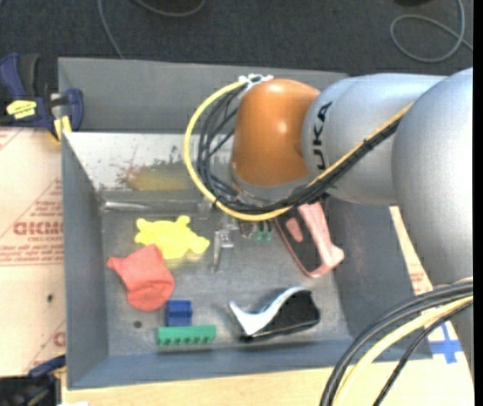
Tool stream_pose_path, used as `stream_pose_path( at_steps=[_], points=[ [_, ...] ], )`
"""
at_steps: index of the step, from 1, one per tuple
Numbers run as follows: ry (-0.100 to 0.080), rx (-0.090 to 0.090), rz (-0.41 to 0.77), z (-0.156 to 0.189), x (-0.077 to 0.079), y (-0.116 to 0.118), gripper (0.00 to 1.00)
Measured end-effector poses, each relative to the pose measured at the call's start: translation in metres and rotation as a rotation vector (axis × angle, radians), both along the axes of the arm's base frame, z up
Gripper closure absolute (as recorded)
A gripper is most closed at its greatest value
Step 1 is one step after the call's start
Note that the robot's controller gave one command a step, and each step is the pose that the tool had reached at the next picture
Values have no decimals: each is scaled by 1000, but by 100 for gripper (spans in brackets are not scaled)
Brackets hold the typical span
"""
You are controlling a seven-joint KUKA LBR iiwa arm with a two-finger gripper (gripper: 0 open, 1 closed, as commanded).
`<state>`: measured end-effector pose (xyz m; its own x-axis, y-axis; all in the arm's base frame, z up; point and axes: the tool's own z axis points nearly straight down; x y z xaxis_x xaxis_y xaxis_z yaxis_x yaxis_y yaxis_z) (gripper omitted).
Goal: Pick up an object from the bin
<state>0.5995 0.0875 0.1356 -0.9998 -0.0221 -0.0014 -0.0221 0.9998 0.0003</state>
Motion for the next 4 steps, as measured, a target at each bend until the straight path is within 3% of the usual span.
stream_pose_path(
  at_steps=[1, 2, 3, 4],
  points=[
    [5, -1, -199, -8, 17, 23, 0],
    [-1, 0, -246, 2, 22, 32, 0],
    [0, 1, -296, -57, 20, 37, 0],
    [-23, 12, -357, -64, 24, 37, 100]
  ],
)
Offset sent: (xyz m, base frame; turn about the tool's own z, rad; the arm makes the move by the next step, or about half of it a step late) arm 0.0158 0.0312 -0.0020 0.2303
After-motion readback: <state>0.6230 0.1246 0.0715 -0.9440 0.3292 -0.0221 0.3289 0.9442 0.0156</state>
